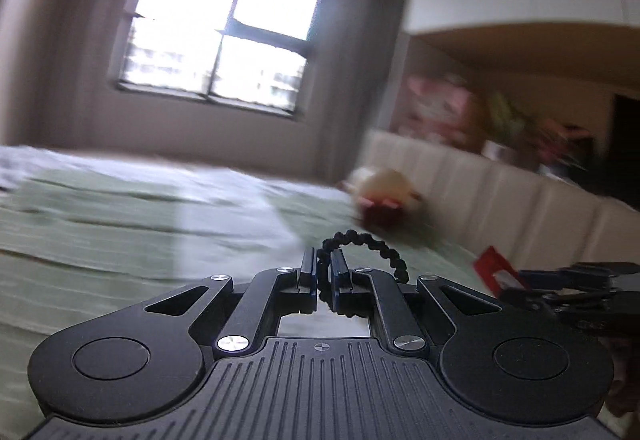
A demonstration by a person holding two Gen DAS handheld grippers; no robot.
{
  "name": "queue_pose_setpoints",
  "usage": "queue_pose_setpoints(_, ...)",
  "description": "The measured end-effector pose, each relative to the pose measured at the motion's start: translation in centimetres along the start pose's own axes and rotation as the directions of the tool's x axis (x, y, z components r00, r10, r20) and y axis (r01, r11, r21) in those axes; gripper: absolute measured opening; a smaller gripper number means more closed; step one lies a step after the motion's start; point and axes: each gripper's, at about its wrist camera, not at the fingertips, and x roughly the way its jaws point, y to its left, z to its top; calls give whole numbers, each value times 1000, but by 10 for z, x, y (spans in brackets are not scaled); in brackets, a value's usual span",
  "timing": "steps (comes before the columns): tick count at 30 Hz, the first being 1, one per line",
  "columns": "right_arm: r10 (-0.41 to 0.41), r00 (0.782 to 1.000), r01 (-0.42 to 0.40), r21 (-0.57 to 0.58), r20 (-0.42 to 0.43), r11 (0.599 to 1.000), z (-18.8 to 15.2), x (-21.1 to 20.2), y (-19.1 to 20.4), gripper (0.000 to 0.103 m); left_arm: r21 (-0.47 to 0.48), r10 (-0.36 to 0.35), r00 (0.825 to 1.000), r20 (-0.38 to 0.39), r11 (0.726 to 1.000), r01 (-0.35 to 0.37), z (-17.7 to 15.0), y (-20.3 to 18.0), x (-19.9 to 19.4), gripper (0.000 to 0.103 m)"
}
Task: Organize soft objects
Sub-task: 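Grasp the red packet with the right gripper while the left holds the bracelet, then lower both items into the pink box and open both grippers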
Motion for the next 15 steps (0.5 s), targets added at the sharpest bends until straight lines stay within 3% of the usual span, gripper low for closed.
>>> queue_pose_setpoints(4, -65, 996, 71, 98, -60, 993, -33, 1, -59, 47, 0, -123, 986, -111, 992, 124, -8, -54, 69, 9)
queue_pose_setpoints(8, -42, 992, 65, 193, -120, 979, -73, 16, -83, 50, -40, -244, 944, -222, 970, 241, -23, -94, 132, 11)
queue_pose_setpoints(10, -2, 992, 30, 213, -130, 977, -91, 21, -84, 62, -105, -239, 907, -346, 971, 215, -34, -102, 167, 16)
queue_pose_setpoints(12, 7, 993, 17, 196, -121, 980, -108, 18, -77, 64, -113, -167, 866, -472, 985, 128, -49, -109, 196, 15)
queue_pose_setpoints(14, -19, 993, 38, 164, -113, 986, -117, 17, -66, 64, -113, -185, 837, -514, 983, 148, -60, -110, 208, 15)
queue_pose_setpoints(15, -32, 994, 48, 152, -105, 987, -122, 14, -60, 65, -121, -202, 837, -508, 979, 163, -62, -108, 206, 15)
